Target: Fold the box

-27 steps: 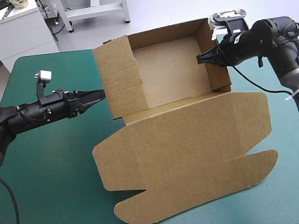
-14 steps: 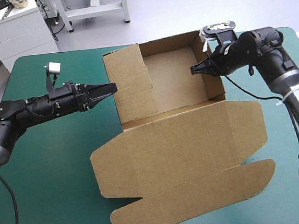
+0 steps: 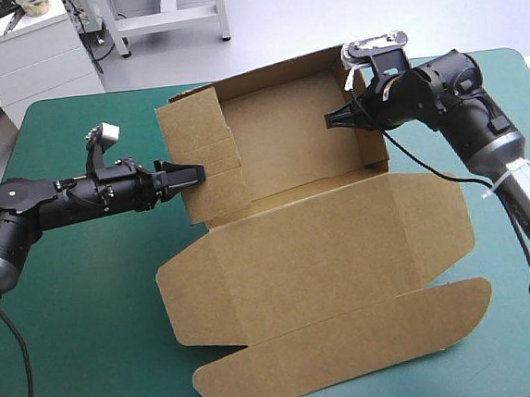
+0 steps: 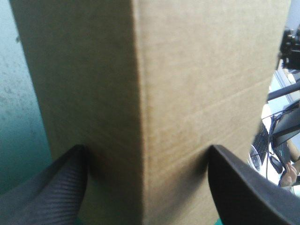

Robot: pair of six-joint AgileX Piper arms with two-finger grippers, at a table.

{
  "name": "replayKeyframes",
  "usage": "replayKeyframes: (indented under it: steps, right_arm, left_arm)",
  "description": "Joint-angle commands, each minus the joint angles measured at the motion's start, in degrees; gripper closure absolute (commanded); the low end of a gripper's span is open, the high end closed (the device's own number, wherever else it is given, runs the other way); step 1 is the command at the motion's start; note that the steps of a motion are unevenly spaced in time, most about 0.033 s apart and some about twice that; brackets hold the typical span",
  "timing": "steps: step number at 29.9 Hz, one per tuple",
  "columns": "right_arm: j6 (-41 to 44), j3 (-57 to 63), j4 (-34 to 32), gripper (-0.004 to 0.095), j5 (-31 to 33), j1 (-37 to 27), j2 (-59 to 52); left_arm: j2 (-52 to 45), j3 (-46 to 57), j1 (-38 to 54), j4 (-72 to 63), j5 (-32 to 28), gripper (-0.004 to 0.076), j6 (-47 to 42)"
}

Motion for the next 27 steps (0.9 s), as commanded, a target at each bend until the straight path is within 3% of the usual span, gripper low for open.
replayKeyframes:
  steps: [1,7,17,27]
  right_arm:
    - [0.92,-3.00,0.75,0.0915,-3.84,0.73,-3.15]
    - [4.43,-3.13,-5.49,0.0907,-3.69,3.82,-3.15]
    - [8.23,-3.27,-9.38,0.0908,-3.63,6.36,-3.15]
    - [9.25,-3.27,-10.14,0.0908,-3.38,8.75,-3.15]
  left_arm:
    - [-1.65,-2.21,-1.65,0.00,-2.81,0.0218,-3.95]
    - [-2.58,-6.39,-7.21,9.75,-11.56,0.0227,-8.55]
    - [-3.64,-9.84,-19.74,40.55,-25.78,0.0262,-33.57]
    - [-2.71,-10.12,-20.76,46.78,-29.20,0.0262,-43.34]
